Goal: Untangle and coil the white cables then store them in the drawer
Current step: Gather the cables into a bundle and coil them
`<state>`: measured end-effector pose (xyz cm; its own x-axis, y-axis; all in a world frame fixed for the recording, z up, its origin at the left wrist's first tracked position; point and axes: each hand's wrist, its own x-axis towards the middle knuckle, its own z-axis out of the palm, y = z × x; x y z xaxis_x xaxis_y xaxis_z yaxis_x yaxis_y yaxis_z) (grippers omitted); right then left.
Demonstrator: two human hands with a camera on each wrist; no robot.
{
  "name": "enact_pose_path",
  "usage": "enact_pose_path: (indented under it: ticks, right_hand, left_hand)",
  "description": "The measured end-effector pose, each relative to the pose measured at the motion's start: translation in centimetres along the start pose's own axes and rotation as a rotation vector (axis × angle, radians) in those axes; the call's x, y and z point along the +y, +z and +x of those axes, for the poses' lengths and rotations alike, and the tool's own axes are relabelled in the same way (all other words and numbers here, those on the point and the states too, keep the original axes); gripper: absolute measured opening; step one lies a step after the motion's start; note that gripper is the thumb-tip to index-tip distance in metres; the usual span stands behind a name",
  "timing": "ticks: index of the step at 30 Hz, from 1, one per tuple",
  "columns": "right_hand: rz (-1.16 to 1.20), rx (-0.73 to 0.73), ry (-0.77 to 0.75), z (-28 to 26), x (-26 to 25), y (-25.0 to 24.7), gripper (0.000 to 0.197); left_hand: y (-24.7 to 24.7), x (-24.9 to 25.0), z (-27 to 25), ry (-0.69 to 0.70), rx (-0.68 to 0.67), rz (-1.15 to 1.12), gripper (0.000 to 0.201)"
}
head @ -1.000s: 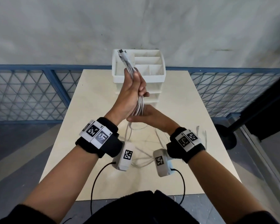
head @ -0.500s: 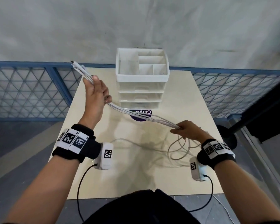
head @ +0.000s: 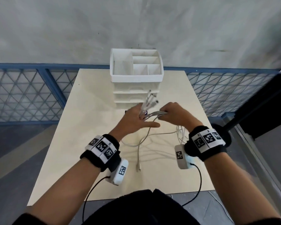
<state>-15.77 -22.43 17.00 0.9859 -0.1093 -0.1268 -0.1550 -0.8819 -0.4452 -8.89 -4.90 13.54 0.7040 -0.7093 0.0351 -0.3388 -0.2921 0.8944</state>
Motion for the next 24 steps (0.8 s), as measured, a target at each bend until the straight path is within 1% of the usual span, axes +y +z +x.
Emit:
enact_pose_path:
  ticks: [1,2,3,4,6,8,9,11,13,15,17,19,21,23,24]
  right_hand:
    - [0.044,-0.019,-0.031,0.0,-0.6,0.4,0.010]
    - [0.079,-0.030,-0.058,-0.1,-0.9,0.6,0.016]
    - [0.095,-0.035,-0.066,-0.1,-0.9,0.6,0.027]
    - [0.105,-0.039,-0.051,0.0,-0.6,0.5,0.034]
    - [0.137,-0.038,0.017,-0.1,0.5,0.3,0.038]
    - [0.180,-0.031,0.111,-0.4,2.7,0.3,0.042]
    - [0.195,-0.017,0.171,-0.6,4.0,0.5,0.044]
    - [0.241,0.038,0.273,-1.4,6.4,1.1,0.048]
    - [0.254,0.080,0.336,-2.0,8.4,1.7,0.050]
    - [0.244,0.103,0.364,-2.2,9.5,2.1,0.049]
    - [0.219,0.180,0.345,-1.8,10.3,1.6,0.046]
    - [0.174,0.329,0.285,-1.0,11.0,0.2,0.038]
    - [0.125,0.462,0.239,-0.1,11.4,-1.4,0.028]
    - [0.035,0.522,0.229,0.9,11.6,-2.1,0.025]
    - [-0.020,0.504,0.239,1.3,11.7,-1.9,0.030]
  left_hand:
    - [0.5,-0.2,0.0,0.011,-0.065,0.064,0.048]
    - [0.9,-0.5,0.0,0.019,-0.106,0.087,0.037]
    - [0.9,-0.7,0.0,0.023,-0.121,0.083,0.022]
    - [0.7,-0.7,-0.2,0.027,-0.127,0.080,0.014]
    - [-0.6,-0.8,-0.5,0.037,-0.092,0.085,0.020]
    - [-2.8,-0.3,-0.5,0.048,0.000,0.032,0.027]
    - [-4.1,0.3,-0.6,0.048,0.054,0.018,0.031]
    - [-6.7,1.6,-0.7,0.012,0.199,0.026,0.024]
    - [-9.2,2.2,-0.6,-0.011,0.359,0.038,0.024]
    - [-10.8,2.1,-0.7,-0.006,0.458,0.050,0.026]
    - [-11.2,1.4,-0.9,-0.016,0.435,0.121,0.029]
    - [-10.9,0.6,-1.1,-0.049,0.388,0.224,0.033]
    - [-10.4,0.0,-1.5,-0.071,0.384,0.298,0.033]
    - [-9.9,-0.4,-1.9,-0.087,0.390,0.325,0.032]
    - [-9.7,-0.5,-2.1,-0.101,0.387,0.332,0.031]
